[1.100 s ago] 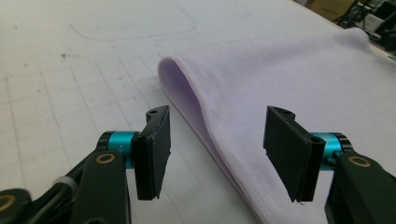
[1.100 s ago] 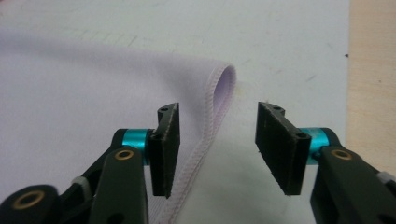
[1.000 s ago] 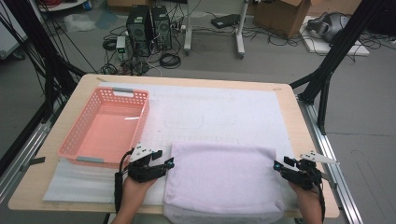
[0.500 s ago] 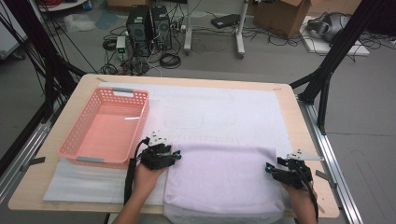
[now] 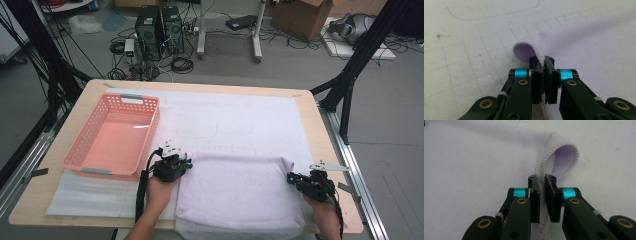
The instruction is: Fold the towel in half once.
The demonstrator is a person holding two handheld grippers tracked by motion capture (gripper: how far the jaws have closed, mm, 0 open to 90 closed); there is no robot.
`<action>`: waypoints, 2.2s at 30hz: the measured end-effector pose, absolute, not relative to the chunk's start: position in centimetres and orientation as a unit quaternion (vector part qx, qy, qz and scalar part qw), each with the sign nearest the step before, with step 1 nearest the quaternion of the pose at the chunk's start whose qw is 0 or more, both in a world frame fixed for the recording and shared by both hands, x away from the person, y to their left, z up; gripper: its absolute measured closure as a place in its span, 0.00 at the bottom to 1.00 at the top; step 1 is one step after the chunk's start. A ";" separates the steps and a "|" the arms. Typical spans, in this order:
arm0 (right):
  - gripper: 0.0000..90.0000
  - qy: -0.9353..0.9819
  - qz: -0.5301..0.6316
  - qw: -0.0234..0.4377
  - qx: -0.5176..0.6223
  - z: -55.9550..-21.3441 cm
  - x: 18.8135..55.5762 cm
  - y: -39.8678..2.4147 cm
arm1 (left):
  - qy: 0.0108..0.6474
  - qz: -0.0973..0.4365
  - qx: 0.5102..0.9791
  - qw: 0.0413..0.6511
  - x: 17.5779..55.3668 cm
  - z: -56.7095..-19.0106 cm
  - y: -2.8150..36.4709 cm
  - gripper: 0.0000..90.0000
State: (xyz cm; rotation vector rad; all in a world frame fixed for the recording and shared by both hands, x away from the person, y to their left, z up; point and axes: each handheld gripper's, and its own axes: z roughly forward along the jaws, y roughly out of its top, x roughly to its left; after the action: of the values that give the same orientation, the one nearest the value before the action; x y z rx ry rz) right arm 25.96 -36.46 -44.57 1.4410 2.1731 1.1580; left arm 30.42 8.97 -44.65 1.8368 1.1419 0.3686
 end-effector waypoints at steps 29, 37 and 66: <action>0.93 0.734 0.426 0.233 0.474 -40.1 36.1 -35.6 | 0.474 0.200 0.696 0.500 40.0 -40.5 9.8 0.95; 0.93 0.731 0.416 0.241 0.485 -40.3 37.8 -35.1 | 0.479 0.191 0.698 0.496 40.8 -41.6 9.9 0.95; 0.51 0.747 0.424 0.160 0.486 -41.9 31.5 -36.0 | 0.429 0.137 0.712 0.539 32.3 -43.0 10.2 0.38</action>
State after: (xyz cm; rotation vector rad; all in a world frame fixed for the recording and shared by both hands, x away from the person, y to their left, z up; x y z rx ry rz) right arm 31.55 -36.04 -41.95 1.3879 2.1360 1.2123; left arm 32.31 10.16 -42.95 1.6927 1.0201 0.3248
